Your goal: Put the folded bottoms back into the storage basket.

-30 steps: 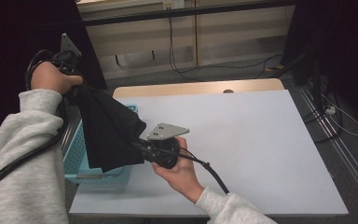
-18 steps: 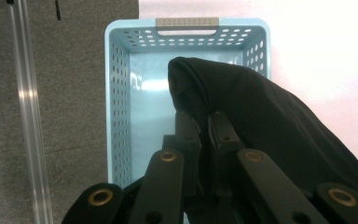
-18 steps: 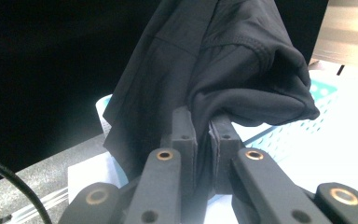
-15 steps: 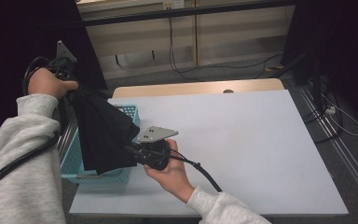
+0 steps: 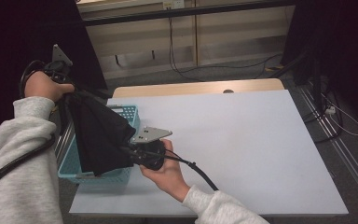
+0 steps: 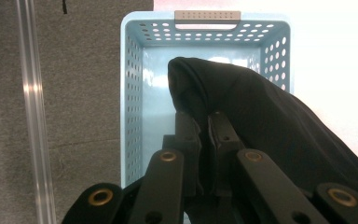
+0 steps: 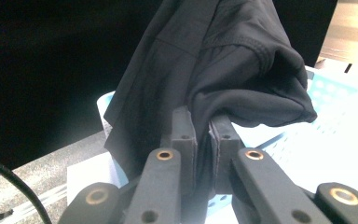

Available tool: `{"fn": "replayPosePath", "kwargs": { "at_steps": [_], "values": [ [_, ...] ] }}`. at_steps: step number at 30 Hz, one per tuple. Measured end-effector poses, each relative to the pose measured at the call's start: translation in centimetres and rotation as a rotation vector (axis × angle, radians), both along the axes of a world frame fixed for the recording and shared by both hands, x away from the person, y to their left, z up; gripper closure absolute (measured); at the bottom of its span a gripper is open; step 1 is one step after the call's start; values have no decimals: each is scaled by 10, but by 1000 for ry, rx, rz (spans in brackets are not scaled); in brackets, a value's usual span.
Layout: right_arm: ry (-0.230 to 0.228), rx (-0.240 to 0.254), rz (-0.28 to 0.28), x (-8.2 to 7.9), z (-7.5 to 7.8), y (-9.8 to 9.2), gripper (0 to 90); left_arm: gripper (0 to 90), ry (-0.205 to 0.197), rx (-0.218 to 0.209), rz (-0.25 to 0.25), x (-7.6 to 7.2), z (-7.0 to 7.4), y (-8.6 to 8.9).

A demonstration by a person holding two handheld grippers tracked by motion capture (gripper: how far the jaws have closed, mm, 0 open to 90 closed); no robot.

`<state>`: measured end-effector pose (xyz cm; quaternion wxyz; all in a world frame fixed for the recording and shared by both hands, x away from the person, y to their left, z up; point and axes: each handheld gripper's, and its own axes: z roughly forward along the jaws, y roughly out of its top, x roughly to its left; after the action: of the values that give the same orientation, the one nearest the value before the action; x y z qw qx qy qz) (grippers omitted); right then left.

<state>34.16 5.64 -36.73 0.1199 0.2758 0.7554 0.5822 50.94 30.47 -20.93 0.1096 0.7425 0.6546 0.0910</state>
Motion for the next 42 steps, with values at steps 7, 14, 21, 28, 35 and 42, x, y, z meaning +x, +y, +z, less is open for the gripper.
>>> {"fn": "replayPosePath", "kwargs": {
  "at_steps": [7, 14, 21, 28, 35, 42],
  "values": [
    [1, 3, 8, 2, -4, 11, 831, 850, -4, 6, 4, 6, -7, 10],
    [-6, -66, -41, 13, -11, 20, 553, 442, -100, 41, -53, 20, -38, 22],
    [-35, -111, -51, 10, -8, -20, 394, 319, -136, 22, -90, 7, -52, 21],
    [-34, -102, -69, 10, -13, -56, 322, 261, -160, -5, -134, -3, -64, 15],
    [-35, -104, -69, 8, -18, -85, 268, 232, -170, -33, -175, -7, -73, 2],
    [-35, -119, -95, 6, -22, -107, 247, 218, -174, -28, -199, -11, -79, -8]
  ]
}}
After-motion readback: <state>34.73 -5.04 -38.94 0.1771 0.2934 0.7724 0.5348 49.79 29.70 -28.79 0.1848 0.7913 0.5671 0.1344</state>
